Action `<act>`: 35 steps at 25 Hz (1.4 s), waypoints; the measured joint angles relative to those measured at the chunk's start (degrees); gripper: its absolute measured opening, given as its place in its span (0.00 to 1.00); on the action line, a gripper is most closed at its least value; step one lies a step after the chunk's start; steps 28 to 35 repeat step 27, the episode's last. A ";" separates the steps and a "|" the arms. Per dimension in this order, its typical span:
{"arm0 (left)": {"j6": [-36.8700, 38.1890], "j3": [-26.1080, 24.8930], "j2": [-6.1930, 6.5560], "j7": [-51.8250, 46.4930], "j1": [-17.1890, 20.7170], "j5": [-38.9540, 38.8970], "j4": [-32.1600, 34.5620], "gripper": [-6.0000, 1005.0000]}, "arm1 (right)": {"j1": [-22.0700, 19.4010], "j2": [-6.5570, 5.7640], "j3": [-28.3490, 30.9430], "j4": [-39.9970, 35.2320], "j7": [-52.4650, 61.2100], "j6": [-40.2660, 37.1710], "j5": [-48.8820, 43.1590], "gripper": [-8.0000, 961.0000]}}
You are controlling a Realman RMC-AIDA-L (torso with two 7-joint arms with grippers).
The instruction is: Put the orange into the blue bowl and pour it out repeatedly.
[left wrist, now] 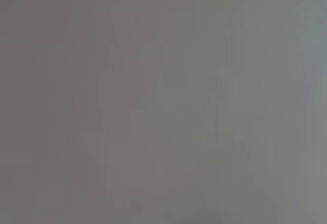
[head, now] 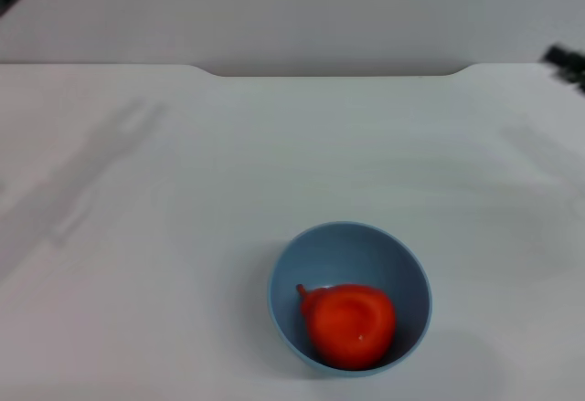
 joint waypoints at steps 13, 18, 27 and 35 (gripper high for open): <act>1.34 -0.05 -0.86 85.84 2.40 -16.67 -29.31 0.65 | -2.61 1.14 8.76 34.80 -78.13 0.99 36.34 0.57; 3.20 -3.54 -0.89 98.16 2.56 -19.48 -35.39 0.65 | -1.62 1.45 8.76 42.47 -94.97 -0.64 39.97 0.57; 3.78 -3.22 -0.89 96.19 2.90 -18.82 -37.73 0.65 | -0.48 1.45 8.75 43.39 -92.38 -0.22 39.93 0.57; 3.78 -3.22 -0.89 96.19 2.90 -18.82 -37.73 0.65 | -0.48 1.45 8.75 43.39 -92.38 -0.22 39.93 0.57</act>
